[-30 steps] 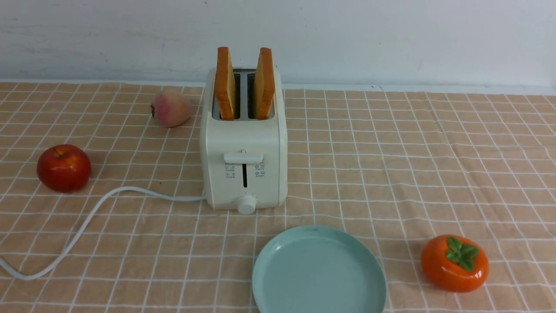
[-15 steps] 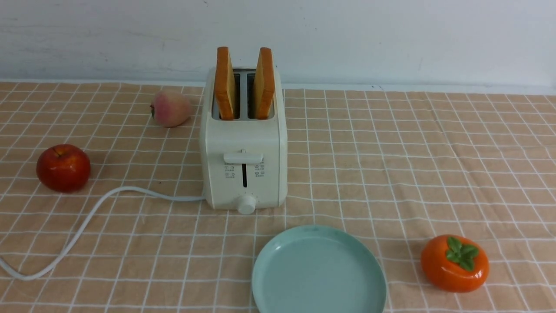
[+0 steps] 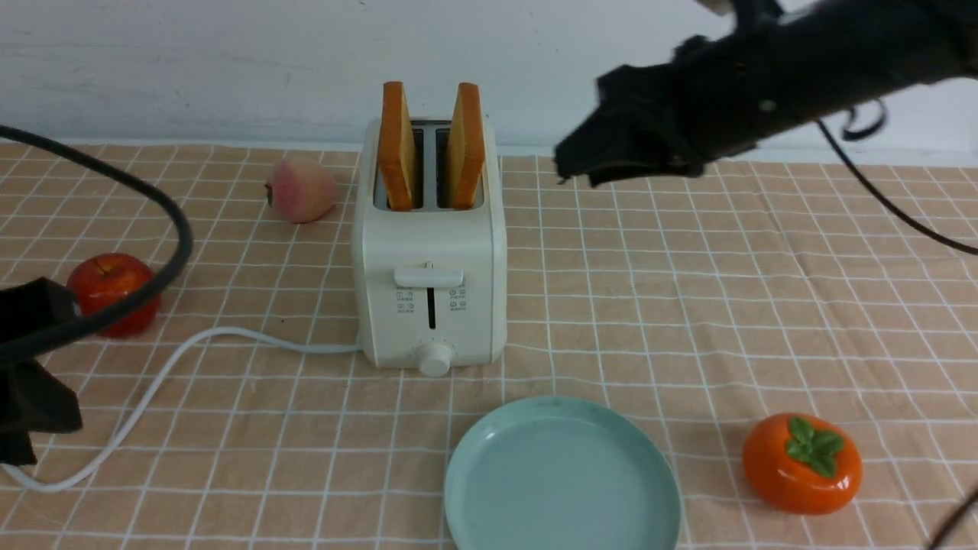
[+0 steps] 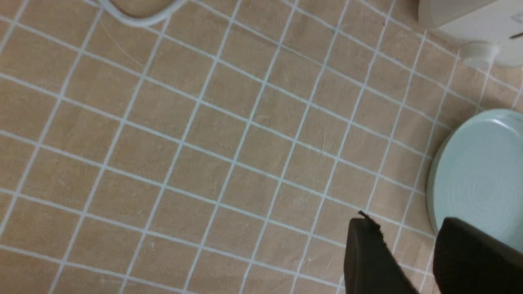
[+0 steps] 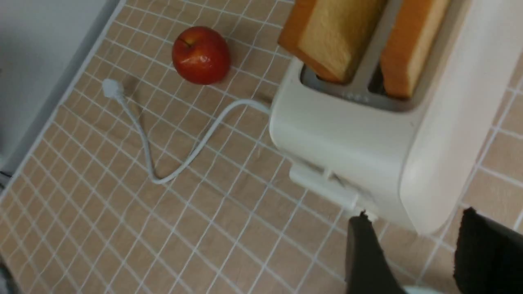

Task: Take toasted bread from bread machine on light coffee tablecloth place on plate.
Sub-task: 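Grasp the toast slice in the toaster and pull it up out of the slot with the right gripper, then place the held slice of bread on top of the slice on the plate with the right gripper, then reach for a toast slice standing in the toaster with the left gripper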

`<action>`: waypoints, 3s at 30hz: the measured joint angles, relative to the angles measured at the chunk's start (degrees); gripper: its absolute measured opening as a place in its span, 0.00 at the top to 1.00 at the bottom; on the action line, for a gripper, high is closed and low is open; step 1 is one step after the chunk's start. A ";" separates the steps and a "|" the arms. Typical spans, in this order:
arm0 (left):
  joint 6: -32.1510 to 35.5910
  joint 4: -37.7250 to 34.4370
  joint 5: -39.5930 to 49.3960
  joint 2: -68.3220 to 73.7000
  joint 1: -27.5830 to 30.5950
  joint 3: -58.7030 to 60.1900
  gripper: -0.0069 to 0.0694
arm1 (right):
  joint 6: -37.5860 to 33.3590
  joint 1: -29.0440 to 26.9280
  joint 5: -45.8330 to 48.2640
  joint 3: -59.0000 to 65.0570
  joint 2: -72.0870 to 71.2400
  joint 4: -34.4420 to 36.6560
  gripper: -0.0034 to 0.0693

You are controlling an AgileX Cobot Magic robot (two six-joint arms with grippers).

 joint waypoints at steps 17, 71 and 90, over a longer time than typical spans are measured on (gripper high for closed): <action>0.46 -1.13 0.47 0.05 0.00 0.00 0.59 | 29.95 9.05 -4.37 -28.55 24.22 -33.28 0.54; 0.80 -5.69 0.21 0.05 -0.02 -0.01 0.59 | -11.12 3.99 -19.30 46.68 -13.38 10.72 0.17; 22.22 -16.70 -19.93 27.70 -6.81 -26.09 0.42 | 5.02 0.86 10.66 25.92 -40.48 -15.80 0.26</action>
